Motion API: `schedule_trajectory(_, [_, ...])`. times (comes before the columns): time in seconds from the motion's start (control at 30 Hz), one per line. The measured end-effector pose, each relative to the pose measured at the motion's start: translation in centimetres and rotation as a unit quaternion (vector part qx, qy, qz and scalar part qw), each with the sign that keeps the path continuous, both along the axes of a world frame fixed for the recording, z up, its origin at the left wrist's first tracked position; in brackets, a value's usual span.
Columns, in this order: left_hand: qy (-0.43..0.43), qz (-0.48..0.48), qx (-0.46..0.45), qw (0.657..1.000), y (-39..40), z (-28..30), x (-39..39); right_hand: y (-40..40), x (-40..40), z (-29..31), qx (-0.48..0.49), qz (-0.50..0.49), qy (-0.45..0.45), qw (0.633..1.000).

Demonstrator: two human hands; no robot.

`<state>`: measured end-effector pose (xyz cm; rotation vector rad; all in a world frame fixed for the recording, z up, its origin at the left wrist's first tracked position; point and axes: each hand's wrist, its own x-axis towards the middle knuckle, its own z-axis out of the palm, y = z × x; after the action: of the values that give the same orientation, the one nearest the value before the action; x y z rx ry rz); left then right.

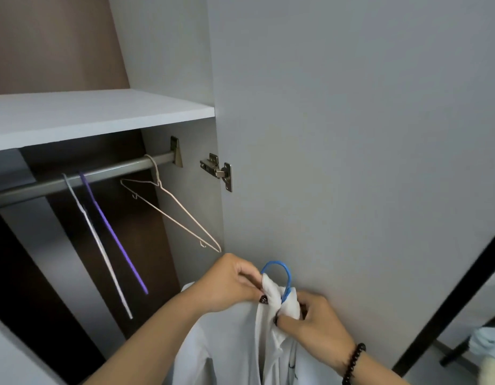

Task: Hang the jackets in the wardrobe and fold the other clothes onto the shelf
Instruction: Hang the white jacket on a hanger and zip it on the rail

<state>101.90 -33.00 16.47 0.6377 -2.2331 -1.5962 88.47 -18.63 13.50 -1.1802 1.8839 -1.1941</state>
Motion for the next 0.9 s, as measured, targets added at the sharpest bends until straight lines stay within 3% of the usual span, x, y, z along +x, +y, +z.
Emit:
schedule_trajectory(0.13, [-0.026, 0.007, -0.026, 0.999, -1.3, 1.0, 0.6, -0.6, 0.6, -0.2, -0.021, -0.045, 0.051, 0.997])
schedule_trajectory(0.3, [-0.012, 0.0, 0.031, 0.999, -2.2, 1.3, 0.8, -2.1, 1.0, 0.6, -0.032, -0.03, 0.097, 0.994])
schedule_trajectory(0.47, [-0.002, -0.023, 0.063, 0.998, -4.0, 1.3, 0.9, -3.3, 1.5, 1.0, -0.015, 0.01, 0.069, 0.997])
schedule_trajectory(0.7, [0.01, -0.036, 0.113, 0.993, -7.5, 0.9, 0.9, -6.0, 2.2, 0.3, -0.025, -0.108, 0.107, 0.988])
schedule_trajectory(0.77, [0.024, 0.007, 0.112, 0.993, -9.4, 0.9, 1.6, -6.9, 2.4, 0.4, -0.028, -0.114, 0.098, 0.988])
schedule_trajectory(0.9, [0.031, 0.201, 0.047, 0.978, -14.1, -0.2, 3.4, -9.1, 3.1, 0.9, -0.024, -0.113, 0.088, 0.989])
